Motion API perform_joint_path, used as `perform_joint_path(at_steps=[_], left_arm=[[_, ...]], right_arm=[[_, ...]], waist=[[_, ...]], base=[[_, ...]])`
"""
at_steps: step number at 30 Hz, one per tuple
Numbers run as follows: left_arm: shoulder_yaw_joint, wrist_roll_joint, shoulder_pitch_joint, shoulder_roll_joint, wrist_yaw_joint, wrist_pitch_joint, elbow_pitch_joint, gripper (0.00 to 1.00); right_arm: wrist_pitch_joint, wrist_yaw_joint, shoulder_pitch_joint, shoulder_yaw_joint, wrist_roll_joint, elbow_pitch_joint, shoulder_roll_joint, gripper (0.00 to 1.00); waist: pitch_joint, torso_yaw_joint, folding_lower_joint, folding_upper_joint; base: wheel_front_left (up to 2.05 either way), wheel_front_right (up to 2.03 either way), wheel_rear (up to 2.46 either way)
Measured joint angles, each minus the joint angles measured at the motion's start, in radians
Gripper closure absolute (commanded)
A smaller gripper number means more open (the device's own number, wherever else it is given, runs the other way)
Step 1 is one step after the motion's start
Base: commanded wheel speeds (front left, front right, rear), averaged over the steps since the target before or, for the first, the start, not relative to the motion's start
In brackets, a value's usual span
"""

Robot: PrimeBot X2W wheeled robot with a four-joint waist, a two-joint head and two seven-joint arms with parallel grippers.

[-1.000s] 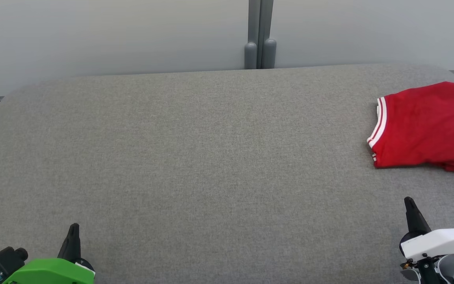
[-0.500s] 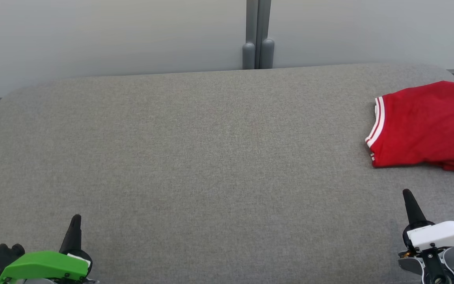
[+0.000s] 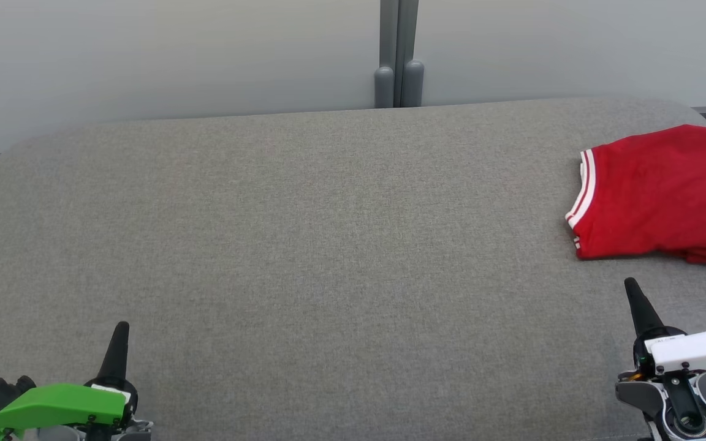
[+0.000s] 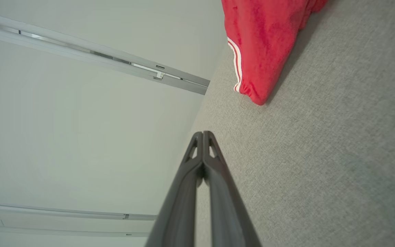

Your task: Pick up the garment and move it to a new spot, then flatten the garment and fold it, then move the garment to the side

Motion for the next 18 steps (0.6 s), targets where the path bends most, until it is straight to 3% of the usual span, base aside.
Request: perform_joint_path(at_steps=[18], left_arm=[[0.046, -0.186, -0.03, -0.029, -0.036, 0.055, 0.002, 1.0]], right_arm=[[0.046, 0.039, -0.046, -0.041, 0.206, 0.02, 0.023, 1.0]], waist=[[-0.001, -0.007, 0.0, 0.0]], base=[[0.0, 0.0, 0.0]])
